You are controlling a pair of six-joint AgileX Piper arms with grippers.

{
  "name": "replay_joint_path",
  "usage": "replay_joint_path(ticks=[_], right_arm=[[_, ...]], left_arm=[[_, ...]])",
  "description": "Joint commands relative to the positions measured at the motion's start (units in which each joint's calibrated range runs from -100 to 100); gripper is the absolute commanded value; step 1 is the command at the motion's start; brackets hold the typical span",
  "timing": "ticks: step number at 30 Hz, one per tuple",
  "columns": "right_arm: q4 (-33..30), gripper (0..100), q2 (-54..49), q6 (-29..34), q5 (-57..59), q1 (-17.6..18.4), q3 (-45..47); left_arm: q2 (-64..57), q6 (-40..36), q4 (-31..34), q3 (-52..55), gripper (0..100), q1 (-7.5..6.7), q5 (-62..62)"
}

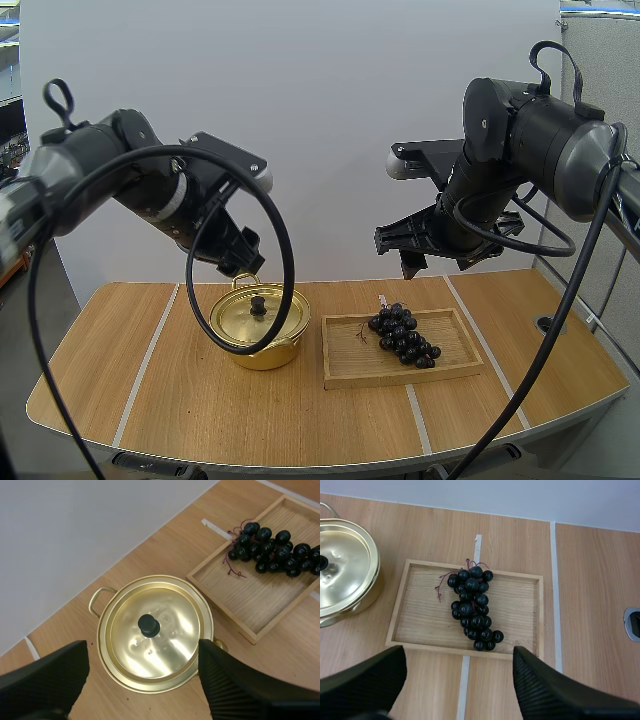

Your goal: Open the pot, put the grape inside, and close it

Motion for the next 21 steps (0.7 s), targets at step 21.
replay_joint_path(ticks=[21], right_arm=[[1.64, 100, -0.42, 0.17, -1.53, -0.26, -0.42]], left_arm=[[27.85, 2.47, -0.49, -13.78, 100, -0.05, 6.22]])
